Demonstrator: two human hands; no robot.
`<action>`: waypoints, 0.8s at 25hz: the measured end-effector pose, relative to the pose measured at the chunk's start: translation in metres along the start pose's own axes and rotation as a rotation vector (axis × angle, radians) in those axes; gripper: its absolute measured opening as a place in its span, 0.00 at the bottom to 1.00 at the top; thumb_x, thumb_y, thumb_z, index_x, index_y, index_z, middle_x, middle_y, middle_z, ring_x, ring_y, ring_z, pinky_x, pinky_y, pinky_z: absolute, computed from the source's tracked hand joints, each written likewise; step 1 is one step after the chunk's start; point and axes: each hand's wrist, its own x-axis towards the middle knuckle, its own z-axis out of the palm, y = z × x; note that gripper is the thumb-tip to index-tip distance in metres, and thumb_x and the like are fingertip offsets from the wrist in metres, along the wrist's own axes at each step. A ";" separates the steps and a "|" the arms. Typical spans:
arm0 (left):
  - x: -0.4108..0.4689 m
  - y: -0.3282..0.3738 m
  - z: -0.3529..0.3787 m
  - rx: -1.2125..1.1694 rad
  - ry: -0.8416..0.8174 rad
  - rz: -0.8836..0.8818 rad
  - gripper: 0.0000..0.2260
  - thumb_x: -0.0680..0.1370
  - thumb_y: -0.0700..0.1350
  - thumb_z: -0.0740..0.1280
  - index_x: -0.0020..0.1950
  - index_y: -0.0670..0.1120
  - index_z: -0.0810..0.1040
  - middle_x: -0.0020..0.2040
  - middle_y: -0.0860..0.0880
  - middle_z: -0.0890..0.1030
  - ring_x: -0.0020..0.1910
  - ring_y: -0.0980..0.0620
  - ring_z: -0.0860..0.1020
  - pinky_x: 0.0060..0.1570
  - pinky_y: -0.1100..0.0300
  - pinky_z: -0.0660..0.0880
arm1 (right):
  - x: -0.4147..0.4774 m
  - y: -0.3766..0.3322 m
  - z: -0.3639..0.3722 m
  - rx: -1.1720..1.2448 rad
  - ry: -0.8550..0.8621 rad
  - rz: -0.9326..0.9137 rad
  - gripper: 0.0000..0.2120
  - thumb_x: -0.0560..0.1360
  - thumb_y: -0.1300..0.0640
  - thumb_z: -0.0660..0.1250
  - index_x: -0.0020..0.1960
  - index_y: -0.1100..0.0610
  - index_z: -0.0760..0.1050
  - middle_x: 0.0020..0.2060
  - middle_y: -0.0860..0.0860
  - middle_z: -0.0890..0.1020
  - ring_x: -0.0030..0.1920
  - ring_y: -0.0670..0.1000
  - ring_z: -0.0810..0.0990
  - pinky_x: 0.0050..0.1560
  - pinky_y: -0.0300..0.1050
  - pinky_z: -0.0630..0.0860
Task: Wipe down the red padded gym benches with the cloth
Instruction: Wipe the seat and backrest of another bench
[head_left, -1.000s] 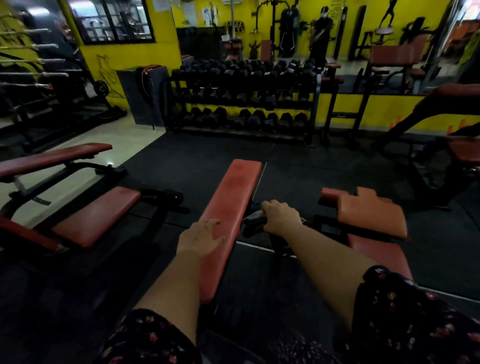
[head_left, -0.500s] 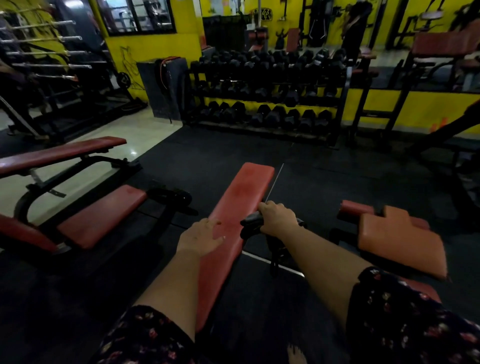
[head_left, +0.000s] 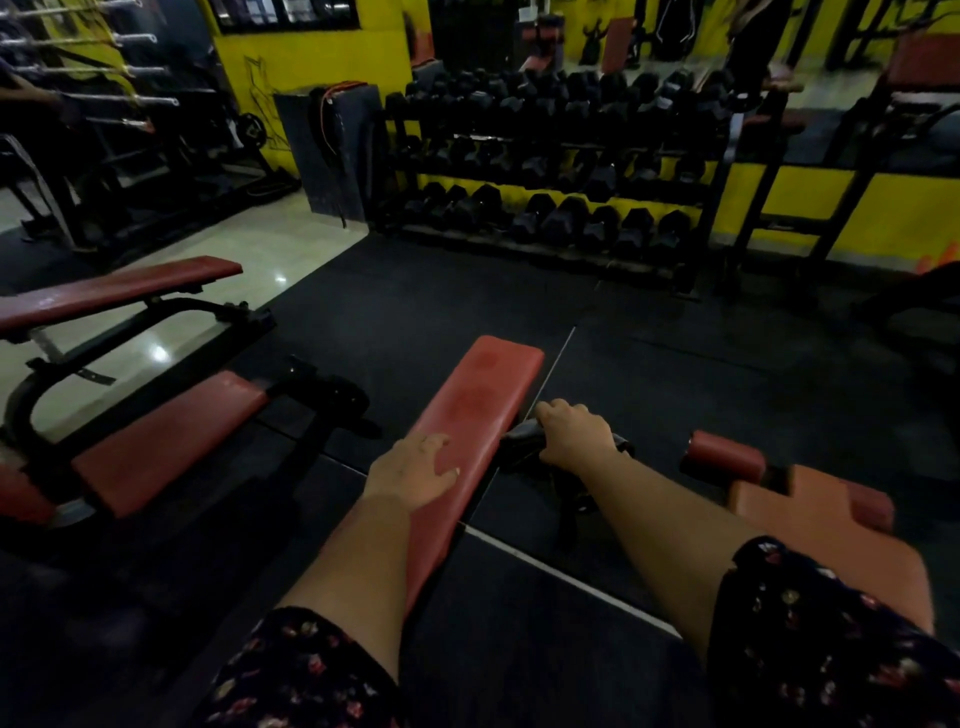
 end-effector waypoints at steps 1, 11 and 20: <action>0.007 0.004 0.002 0.009 -0.001 -0.002 0.26 0.77 0.60 0.64 0.74 0.56 0.66 0.69 0.50 0.71 0.66 0.48 0.72 0.61 0.49 0.74 | 0.007 0.007 0.002 -0.007 -0.012 0.008 0.19 0.74 0.55 0.67 0.63 0.55 0.68 0.61 0.55 0.72 0.62 0.59 0.72 0.57 0.56 0.72; 0.046 -0.016 0.008 -0.015 -0.028 -0.038 0.26 0.77 0.60 0.64 0.74 0.55 0.66 0.69 0.49 0.71 0.66 0.46 0.72 0.60 0.50 0.74 | 0.064 -0.001 0.006 -0.022 -0.042 -0.045 0.20 0.73 0.55 0.68 0.64 0.55 0.68 0.62 0.54 0.72 0.62 0.59 0.72 0.56 0.56 0.72; 0.123 -0.080 -0.013 -0.063 -0.024 -0.073 0.26 0.78 0.60 0.64 0.74 0.55 0.66 0.68 0.49 0.72 0.66 0.46 0.72 0.59 0.48 0.74 | 0.165 -0.049 0.001 -0.082 -0.066 -0.102 0.18 0.74 0.56 0.68 0.61 0.55 0.69 0.58 0.54 0.74 0.58 0.59 0.74 0.49 0.53 0.72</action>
